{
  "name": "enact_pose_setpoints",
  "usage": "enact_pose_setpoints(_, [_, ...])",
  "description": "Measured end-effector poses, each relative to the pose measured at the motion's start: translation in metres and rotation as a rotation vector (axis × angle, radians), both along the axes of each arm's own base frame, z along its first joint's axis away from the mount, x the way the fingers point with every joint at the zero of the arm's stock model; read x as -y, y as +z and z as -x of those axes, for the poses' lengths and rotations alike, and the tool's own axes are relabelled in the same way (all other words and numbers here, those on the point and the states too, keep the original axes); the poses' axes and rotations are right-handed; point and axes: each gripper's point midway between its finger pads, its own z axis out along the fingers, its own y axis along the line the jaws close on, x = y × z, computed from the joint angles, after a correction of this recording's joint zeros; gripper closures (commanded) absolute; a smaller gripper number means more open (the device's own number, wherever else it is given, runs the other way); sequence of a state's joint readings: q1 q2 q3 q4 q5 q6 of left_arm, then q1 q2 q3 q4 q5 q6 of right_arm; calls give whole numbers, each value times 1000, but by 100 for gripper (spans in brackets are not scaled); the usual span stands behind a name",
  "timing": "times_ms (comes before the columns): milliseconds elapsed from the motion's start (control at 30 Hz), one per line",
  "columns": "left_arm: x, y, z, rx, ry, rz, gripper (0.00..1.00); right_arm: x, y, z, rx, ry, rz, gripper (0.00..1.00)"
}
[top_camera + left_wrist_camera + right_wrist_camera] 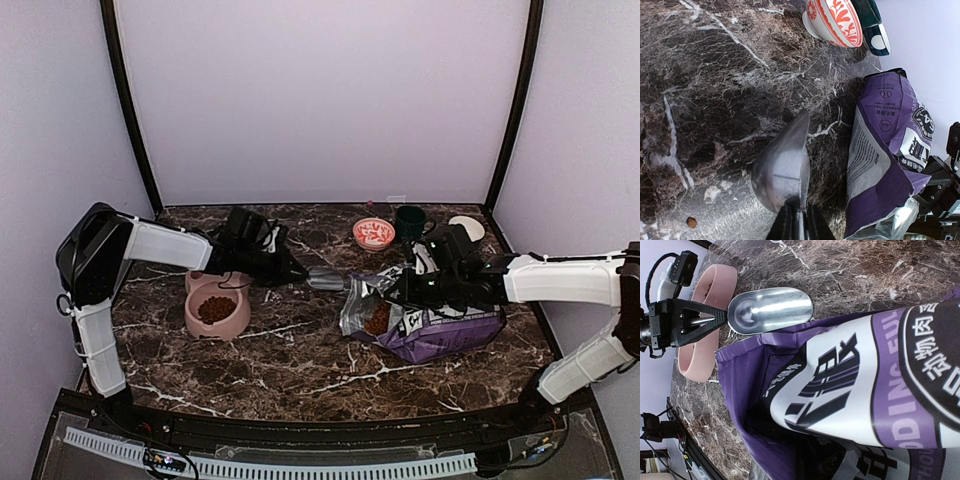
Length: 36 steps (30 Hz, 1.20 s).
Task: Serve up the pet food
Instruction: Place the spatula at the center of the board.
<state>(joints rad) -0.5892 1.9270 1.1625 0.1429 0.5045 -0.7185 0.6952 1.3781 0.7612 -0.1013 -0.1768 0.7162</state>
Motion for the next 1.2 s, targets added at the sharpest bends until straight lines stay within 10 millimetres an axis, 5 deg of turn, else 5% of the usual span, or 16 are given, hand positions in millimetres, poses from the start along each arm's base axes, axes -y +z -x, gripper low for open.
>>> enact_pose_setpoints(267, [3, -6, -5, 17, -3, 16, 95, 0, 0, 0, -1, 1, -1, 100])
enact_pose_setpoints(1200, [-25, -48, -2, -7, 37, -123, 39, 0, -1, 0, -3, 1, 1, 100])
